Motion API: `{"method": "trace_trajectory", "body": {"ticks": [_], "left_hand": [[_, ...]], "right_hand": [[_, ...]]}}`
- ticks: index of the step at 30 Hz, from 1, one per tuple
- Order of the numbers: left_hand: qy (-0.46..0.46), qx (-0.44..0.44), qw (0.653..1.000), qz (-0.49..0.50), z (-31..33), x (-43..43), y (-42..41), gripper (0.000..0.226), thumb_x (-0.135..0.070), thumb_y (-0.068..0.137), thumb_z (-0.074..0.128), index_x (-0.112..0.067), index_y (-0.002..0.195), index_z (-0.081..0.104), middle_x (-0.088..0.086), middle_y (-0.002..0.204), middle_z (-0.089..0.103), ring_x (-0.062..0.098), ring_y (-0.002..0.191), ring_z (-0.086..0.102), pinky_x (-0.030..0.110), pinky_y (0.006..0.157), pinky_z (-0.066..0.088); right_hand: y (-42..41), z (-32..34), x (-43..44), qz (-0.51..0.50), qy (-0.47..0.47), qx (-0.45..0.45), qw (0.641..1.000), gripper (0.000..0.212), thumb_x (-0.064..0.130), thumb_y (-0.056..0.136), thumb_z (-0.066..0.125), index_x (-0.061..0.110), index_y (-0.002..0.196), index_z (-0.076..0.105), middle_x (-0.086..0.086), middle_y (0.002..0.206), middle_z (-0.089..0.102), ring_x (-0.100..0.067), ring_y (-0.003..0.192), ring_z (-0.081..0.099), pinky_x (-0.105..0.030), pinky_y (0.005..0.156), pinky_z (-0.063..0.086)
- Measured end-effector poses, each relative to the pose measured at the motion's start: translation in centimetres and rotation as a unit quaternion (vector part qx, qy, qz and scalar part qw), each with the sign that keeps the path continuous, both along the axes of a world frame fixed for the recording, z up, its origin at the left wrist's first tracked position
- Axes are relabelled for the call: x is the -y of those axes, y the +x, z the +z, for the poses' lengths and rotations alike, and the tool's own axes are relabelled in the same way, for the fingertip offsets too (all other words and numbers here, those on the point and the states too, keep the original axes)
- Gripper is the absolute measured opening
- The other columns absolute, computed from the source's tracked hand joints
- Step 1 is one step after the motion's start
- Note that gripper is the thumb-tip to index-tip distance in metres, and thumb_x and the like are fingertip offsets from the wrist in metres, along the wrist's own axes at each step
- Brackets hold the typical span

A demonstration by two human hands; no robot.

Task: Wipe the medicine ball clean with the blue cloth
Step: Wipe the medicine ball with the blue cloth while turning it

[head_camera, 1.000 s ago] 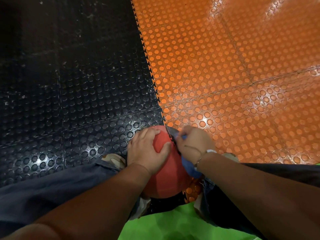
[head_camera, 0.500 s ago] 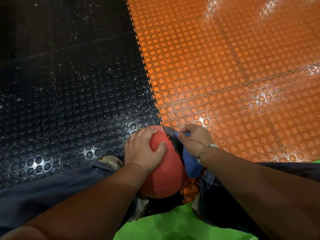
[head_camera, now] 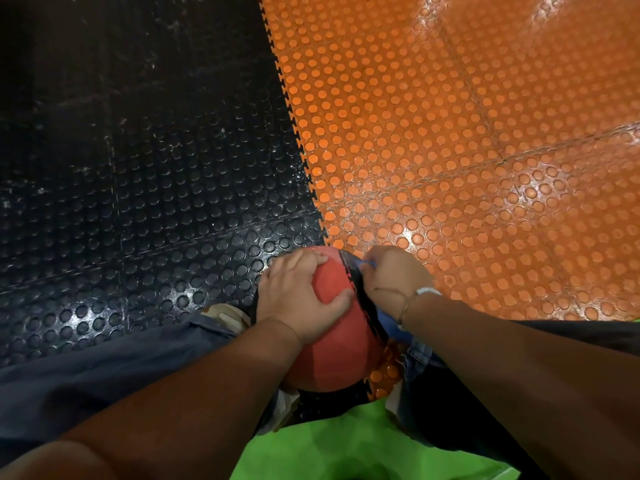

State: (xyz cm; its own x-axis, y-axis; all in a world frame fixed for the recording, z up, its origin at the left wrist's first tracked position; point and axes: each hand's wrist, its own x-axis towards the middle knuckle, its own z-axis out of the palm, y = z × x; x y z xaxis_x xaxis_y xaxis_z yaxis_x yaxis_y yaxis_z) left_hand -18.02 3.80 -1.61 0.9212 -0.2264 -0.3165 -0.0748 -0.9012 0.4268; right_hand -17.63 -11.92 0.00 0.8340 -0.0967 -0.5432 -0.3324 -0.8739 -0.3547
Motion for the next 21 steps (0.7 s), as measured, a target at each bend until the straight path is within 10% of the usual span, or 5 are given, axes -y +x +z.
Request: {"method": "trace_trajectory", "body": {"ticks": [21], "left_hand": [[0.010, -0.024, 0.999, -0.030, 0.9, 0.3, -1.0, 0.077, -0.077, 0.057, 0.051, -0.037, 0.122, 0.045, -0.017, 0.126, 0.040, 0.010, 0.126, 0.030, 0.034, 0.107, 0.022]], "right_hand": [[0.3, 0.2, -0.5, -0.047, 0.033, 0.025, 0.998, 0.020, 0.030, 0.091, 0.054, 0.016, 0.097, 0.067, -0.005, 0.097, 0.068, -0.024, 0.088, 0.060, -0.026, 0.070, 0.045]]}}
